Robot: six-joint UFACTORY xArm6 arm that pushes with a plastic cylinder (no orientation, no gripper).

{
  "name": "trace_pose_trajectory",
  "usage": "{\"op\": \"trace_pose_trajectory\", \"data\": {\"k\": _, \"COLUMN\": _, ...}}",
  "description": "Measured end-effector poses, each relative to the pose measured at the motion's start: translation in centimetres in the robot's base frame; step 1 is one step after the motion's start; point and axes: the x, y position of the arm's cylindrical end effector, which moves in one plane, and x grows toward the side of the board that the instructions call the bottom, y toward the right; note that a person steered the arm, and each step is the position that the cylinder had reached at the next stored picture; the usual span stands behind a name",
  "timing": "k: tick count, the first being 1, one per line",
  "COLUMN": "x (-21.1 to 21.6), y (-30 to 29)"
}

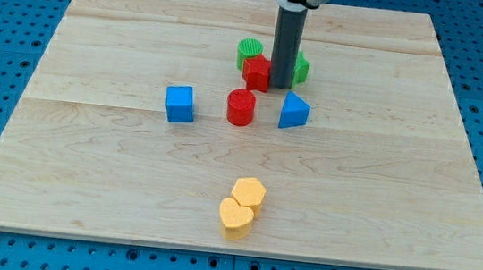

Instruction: Move the red star up and then left

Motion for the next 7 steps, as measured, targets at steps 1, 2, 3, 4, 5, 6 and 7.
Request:
{"op": "trace_pose_trajectory", "data": {"k": 1, "x": -0.2, "y": -1.0}}
{"op": "trace_pose_trajectory", "data": {"k": 2, "x": -0.2, "y": -3.1}}
{"op": "trace_pose_trajectory", "data": {"k": 3, "x": -0.2, "y": -6.4}}
{"op": "trace_pose_trajectory", "data": {"k": 4, "x": -0.2, "y": -9.3}}
{"op": "trace_pose_trajectory", "data": {"k": 5, "x": -0.3, "y": -11.1}}
{"op": "trace_pose_trajectory", "data": {"k": 6, "x": 0.0, "y": -10.9}}
{"op": "trace_pose_trajectory", "data": {"k": 7, "x": 1.9, "y": -11.5}}
